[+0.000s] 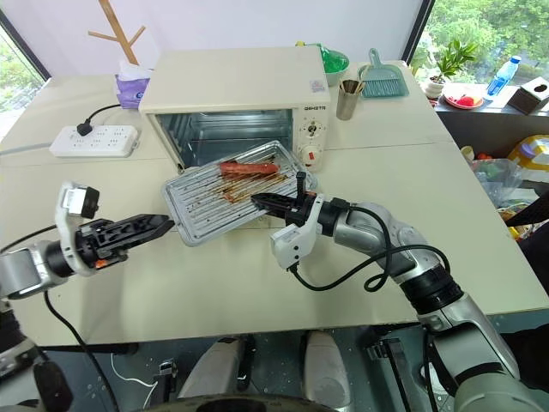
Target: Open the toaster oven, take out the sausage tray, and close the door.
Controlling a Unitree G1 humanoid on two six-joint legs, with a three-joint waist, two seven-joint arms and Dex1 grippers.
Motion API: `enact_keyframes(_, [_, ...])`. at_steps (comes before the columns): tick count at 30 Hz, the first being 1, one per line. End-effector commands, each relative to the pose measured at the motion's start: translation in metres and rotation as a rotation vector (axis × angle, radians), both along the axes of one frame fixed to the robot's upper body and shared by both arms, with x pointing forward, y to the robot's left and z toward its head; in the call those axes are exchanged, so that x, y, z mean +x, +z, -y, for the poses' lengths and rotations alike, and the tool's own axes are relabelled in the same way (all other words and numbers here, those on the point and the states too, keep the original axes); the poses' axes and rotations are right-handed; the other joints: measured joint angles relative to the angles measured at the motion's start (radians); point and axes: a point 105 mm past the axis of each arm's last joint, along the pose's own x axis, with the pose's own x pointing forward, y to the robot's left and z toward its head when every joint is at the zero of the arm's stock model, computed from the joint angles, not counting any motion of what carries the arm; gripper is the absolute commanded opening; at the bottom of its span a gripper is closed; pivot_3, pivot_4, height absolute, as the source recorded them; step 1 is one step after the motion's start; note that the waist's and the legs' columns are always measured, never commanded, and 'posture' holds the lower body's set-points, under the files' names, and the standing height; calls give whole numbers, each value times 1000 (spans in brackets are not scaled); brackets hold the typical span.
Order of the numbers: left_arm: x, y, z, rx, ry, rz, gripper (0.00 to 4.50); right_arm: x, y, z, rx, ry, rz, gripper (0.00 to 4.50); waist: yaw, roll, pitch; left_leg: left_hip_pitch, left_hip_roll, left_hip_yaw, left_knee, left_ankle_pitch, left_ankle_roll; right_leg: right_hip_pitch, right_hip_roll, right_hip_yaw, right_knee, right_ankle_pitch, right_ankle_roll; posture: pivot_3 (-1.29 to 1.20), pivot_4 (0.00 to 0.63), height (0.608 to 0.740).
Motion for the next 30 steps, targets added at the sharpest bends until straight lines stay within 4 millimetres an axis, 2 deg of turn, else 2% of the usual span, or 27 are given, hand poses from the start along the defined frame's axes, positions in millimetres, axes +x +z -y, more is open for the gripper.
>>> enact_keyframes(1, [3,7,8,-47,-2,12,4500,-6,17,-6,32,45,41,36,2,0,0,0,0,0,0,0,0,0,0,0,0,0,0,0,150,740])
enact_keyframes(9, [11,4,33,-146,2,-63,4500,-9,10,-8,7,62,30,36,5,0,0,1,0,3,0,0,0,0,0,3,0,0,0,0,150,740])
enact_keyframes(17, [12,-1,45,-198,30,-151,4500,-9,10,-10,15,58,29,36,6,0,0,1,0,4,0,0,0,-1,1,4,0,0,-1,0,150,740])
enact_keyframes(20, [11,-2,48,-208,34,-152,3645,-10,10,-10,16,58,30,0,6,0,0,1,0,5,0,0,0,-1,1,4,0,0,-1,0,150,740])
enact_keyframes(23, [10,-3,50,-209,34,-153,2234,-10,11,-9,19,57,32,0,6,0,0,1,0,5,0,0,0,-1,1,5,0,0,-1,0,150,740])
enact_keyframes(24, [10,-3,50,-210,34,-154,1589,-10,11,-9,19,57,32,0,6,0,0,1,0,5,0,0,0,-1,1,5,0,0,-2,0,150,740])
enact_keyframes(27, [10,-5,50,-220,41,-163,34,-12,9,-9,10,62,40,0,6,0,0,1,0,5,0,0,1,-1,1,5,-1,-2,-3,0,150,740])
enact_keyframes(30, [10,-8,50,-225,52,-176,11,-13,8,-8,6,60,44,0,6,0,0,1,0,5,0,0,1,-1,1,5,-1,-2,-3,0,150,740])
